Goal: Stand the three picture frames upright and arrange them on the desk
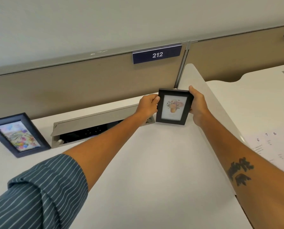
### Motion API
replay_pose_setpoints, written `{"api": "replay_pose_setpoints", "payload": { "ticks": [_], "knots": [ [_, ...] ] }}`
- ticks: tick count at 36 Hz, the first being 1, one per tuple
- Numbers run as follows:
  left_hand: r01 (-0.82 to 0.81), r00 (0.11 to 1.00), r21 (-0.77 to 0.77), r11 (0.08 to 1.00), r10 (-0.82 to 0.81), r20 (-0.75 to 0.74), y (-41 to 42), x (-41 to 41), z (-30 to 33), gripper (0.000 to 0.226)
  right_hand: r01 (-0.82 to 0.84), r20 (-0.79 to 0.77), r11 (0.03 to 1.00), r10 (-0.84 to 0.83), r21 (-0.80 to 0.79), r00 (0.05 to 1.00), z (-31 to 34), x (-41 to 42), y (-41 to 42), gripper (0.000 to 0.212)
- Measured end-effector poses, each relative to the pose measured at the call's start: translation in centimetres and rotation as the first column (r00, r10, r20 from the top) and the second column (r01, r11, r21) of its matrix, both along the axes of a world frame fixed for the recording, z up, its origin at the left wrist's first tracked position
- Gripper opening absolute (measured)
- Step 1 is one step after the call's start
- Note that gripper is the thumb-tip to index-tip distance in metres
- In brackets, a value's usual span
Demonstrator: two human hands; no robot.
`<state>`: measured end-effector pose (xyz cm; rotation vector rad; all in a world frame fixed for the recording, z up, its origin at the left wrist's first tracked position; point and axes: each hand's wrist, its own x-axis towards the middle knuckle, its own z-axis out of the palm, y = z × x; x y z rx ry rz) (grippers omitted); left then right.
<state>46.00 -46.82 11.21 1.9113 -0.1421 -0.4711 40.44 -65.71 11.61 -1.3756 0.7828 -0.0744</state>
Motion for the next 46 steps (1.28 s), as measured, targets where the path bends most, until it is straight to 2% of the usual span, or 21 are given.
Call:
{"api": "replay_pose_setpoints", "payload": {
  "ticks": [11,22,35,38,43,46],
  "knots": [
    [0.001,1.0,0.023,1.0,-0.001,-0.009,-0.3,3.4,-2.3,0.033,-0.022,-0.026,1.0,0.022,0.005,0.999,-2.2,3.2,-0.8,0.037],
    [0.01,1.0,0.017,1.0,-0.01,-0.026,-1.2,3.1,-2.6,0.031,0.013,-0.037,1.0,-0.012,0.022,0.999,-2.5,3.1,-1.2,0.036],
    [0.029,0.999,0.087,0.996,-0.028,-0.02,-0.6,2.8,-1.4,0.032,-0.043,-0.035,0.999,0.043,-0.001,0.998,-2.0,2.8,-0.7,0.039],
    [0.072,0.997,0.112,0.991,-0.068,-0.042,-0.6,2.9,-1.0,0.038,-0.061,-0.041,0.998,0.06,-0.026,0.997,-1.7,2.7,-0.7,0.046],
    [0.201,0.978,0.249,0.947,-0.178,-0.112,0.3,2.4,-0.8,0.064,-0.116,-0.053,0.986,0.111,-0.122,0.992,-1.3,1.3,-1.1,0.076],
    [0.219,0.973,0.343,0.913,-0.228,-0.014,1.6,1.7,-1.8,0.071,-0.1,-0.014,0.971,0.099,-0.217,0.995,-2.4,-0.7,-1.3,0.071]
  ]
}}
